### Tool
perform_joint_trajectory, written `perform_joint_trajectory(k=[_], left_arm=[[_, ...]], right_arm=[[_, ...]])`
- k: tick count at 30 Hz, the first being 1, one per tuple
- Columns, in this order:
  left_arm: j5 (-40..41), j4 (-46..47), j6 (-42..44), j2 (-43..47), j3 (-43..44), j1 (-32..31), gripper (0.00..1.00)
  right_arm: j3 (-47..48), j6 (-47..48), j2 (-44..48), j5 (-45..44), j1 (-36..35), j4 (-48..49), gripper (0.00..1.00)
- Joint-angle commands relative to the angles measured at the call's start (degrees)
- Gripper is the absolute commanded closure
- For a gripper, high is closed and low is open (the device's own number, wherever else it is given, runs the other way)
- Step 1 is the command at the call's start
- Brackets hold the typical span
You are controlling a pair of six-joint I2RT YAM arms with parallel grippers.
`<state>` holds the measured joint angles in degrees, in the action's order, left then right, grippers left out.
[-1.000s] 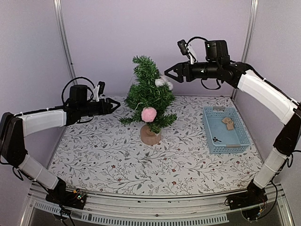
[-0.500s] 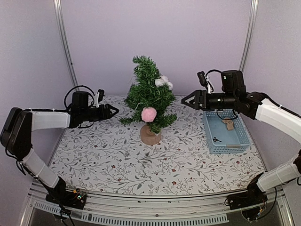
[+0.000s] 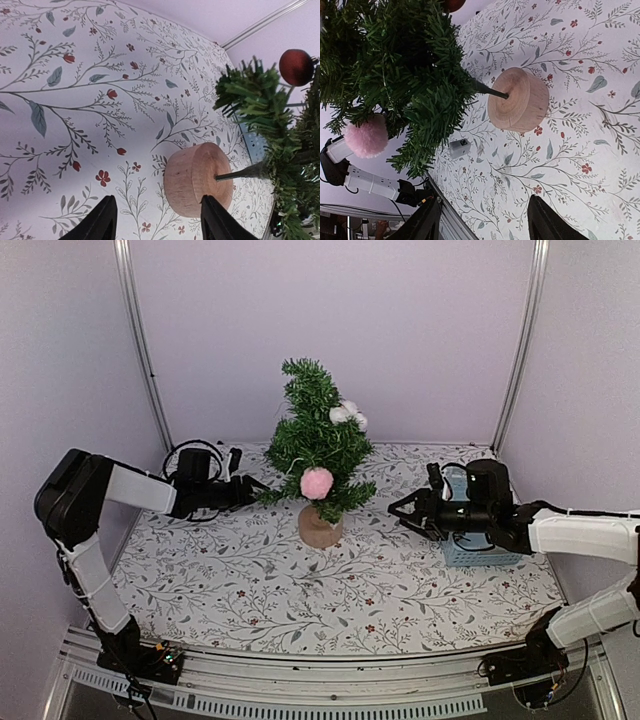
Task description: Decorate the small christmas tree
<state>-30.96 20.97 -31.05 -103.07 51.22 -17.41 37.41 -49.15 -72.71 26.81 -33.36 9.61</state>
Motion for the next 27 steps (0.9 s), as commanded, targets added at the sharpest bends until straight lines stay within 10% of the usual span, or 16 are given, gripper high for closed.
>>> perform_joint_trajectory(k=[1, 27], left_arm=[[-3.42, 5.09, -1.30, -4.24, 1.93, -2.67, 0.41], [-4.08, 11.79, -4.53, -17.74, 10.68, -9.17, 0.54]], right_arm=[[0.24, -4.82, -6.80, -0.46, -2.78, 12.38, 0.39], [11.56, -16.55, -39.80, 0.00, -7.83, 32.74, 0.63]])
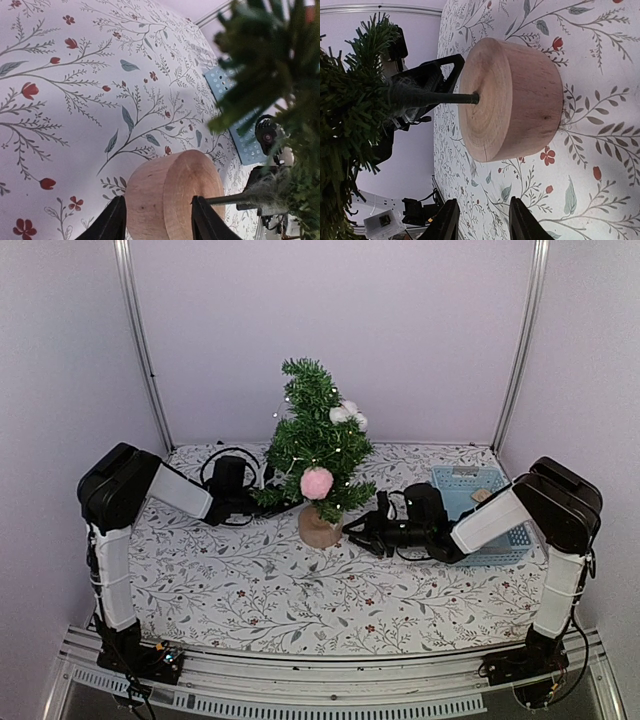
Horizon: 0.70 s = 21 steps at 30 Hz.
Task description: Decorate the small christmas tree
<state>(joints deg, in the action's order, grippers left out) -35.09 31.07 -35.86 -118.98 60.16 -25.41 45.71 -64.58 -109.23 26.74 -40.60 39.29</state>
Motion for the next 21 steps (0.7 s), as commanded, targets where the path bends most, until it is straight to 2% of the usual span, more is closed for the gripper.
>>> perform_joint_trajectory(k=[1, 13, 21], left_arm=[[-0.12, 1.71, 0.38, -2.06, 1.94, -1.30, 0.54], [-1.04, 2.16, 2.06, 0.12, -2.61, -2.41, 0.72], [-0.75, 3.47, 1.91, 2.60, -5.80, -3.15, 0.77]], right_arm=[[3.99, -1.37, -4.47, 0.14, -0.57, 3.00, 0.64], [7.99, -1.74, -9.20, -1.25, -0.56, 2.81, 0.74], [9.39, -1.26, -10.77, -1.35, 0.58, 3.24, 0.76]])
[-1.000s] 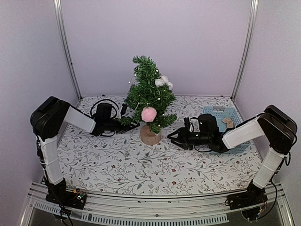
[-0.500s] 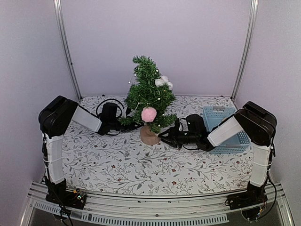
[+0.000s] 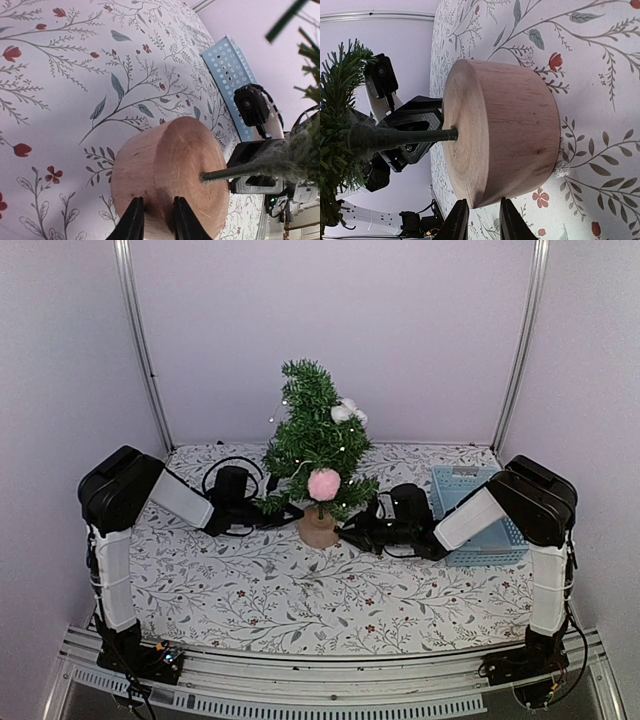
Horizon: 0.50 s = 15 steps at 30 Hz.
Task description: Decorate the small christmas tree
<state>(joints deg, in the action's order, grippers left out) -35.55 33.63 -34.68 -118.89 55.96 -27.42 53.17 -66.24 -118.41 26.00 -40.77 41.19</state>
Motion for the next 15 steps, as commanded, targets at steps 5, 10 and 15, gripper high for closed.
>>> perform_joint_trajectory(k=[5, 10, 15], left_arm=[[0.13, 1.97, 0.08, 3.96, -3.47, -1.77, 0.77], [1.20, 3.99, -1.01, 4.63, -5.24, -3.20, 0.77], [2.19, 7.70, -4.33, 4.23, -6.94, -5.22, 0.77]], right_arm=[[3.47, 0.58, -2.68, -0.43, 1.89, 1.35, 0.76], [4.91, 0.97, -3.70, -0.42, 2.60, 1.20, 0.76], [6.57, 1.11, -4.71, -0.43, 3.36, 0.72, 0.75]])
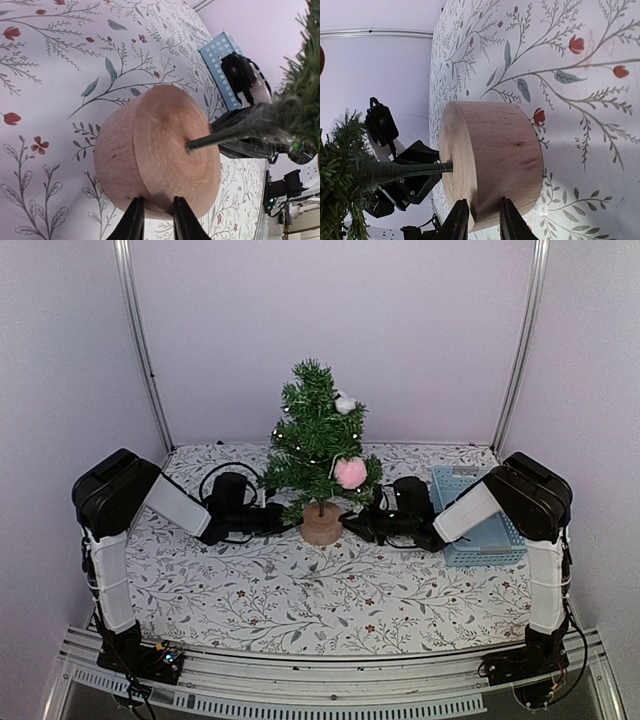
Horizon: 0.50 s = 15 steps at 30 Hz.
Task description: Decorate the small christmas tree
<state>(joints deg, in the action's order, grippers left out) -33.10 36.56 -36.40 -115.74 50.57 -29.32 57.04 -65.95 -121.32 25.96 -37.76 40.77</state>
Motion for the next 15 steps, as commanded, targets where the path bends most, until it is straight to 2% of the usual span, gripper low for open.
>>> perform_joint_trajectory(k=[1, 15], left_arm=[[0.10, 5.76, -3.42, 1.04, -1.87, -3.71, 0.77], [3.62, 16.97, -14.02, -2.34, -3.13, -9.45, 0.78]], right_arm=[[3.09, 0.90, -1.99, -0.38, 0.44, 1.00, 0.75], [7.94, 2.48, -5.65, 1.02, 1.63, -0.78, 0.75]])
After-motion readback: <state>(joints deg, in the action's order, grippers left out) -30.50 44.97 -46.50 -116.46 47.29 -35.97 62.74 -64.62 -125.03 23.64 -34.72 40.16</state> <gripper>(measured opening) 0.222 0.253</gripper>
